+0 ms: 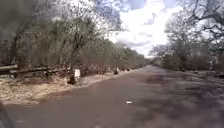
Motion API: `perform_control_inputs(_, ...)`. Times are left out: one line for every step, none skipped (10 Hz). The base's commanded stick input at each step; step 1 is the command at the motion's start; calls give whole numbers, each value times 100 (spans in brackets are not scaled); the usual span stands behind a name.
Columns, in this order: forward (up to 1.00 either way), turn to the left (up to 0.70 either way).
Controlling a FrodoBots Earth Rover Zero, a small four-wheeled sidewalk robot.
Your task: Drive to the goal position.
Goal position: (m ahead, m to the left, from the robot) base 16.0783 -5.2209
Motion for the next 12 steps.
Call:
perform_control_inputs(70, 0)
perform_control_inputs(70, 0)
perform_control_inputs(70, 0)
perform_control_inputs(70, -15)
perform_control_inputs(70, -31)
perform_control_inputs(70, -35)
perform_control_inputs(70, -35)
perform_control_inputs(70, 0)
perform_control_inputs(70, 0)
perform_control_inputs(70, 0)
perform_control_inputs(70, 0)
perform_control_inputs(70, 0)
